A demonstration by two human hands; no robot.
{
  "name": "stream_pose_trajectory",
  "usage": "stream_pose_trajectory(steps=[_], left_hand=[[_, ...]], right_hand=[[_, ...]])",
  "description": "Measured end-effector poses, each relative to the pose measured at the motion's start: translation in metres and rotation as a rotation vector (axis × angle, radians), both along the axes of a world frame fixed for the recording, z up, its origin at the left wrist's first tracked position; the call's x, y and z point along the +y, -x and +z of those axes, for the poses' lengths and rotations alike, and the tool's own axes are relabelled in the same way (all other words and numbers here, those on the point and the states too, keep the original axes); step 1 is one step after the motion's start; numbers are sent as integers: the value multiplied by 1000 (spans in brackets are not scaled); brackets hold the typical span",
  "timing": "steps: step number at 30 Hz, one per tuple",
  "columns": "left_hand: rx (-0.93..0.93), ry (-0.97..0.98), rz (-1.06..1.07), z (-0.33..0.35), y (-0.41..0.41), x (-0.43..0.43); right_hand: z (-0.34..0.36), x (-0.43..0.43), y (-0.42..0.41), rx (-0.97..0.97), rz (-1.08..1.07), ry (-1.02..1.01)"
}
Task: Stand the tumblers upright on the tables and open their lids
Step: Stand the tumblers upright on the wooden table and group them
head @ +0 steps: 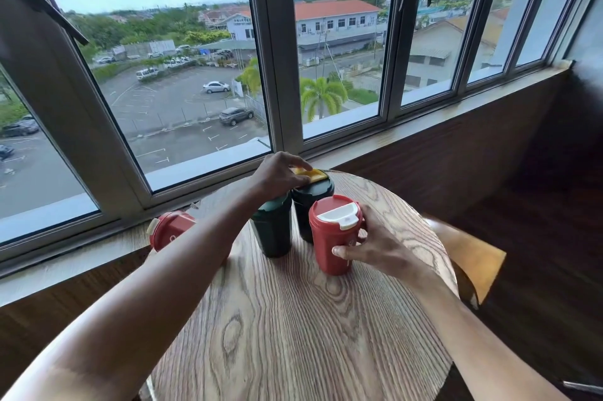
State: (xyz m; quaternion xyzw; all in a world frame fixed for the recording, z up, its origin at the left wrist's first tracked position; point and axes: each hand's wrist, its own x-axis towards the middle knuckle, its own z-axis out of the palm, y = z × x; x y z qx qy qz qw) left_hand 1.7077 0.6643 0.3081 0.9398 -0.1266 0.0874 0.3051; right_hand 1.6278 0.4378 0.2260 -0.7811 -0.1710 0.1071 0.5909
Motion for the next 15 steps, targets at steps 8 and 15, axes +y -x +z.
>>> stream_pose_trajectory(steps=[8, 15], left_hand=[[-71, 33, 22, -2, 9, 1], [-220, 130, 125, 0, 34, 28]], right_hand=[[7, -6, 15, -106, -40, 99], [49, 11, 19, -406, -266, -27]])
